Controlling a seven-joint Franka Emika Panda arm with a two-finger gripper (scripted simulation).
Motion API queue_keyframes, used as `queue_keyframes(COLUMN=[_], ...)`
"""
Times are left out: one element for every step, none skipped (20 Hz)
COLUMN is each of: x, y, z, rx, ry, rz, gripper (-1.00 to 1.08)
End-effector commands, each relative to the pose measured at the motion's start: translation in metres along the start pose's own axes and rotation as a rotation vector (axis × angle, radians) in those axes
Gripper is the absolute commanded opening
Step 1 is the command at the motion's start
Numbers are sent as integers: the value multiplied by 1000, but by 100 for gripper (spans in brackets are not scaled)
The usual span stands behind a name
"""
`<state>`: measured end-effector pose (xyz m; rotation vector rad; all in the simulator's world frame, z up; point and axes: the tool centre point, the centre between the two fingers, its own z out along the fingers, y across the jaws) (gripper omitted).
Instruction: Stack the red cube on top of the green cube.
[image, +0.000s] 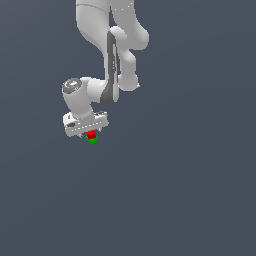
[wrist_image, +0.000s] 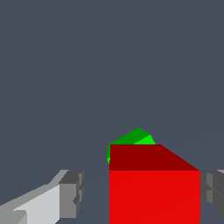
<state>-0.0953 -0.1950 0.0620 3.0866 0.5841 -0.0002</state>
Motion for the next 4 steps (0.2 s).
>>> queue_keyframes(x=[0,0,0,0], y=[0,0,0,0], z=[0,0,0,0], rx=[0,0,0,0], ry=[0,0,0,0], rz=[0,0,0,0], gripper=[100,100,100,100])
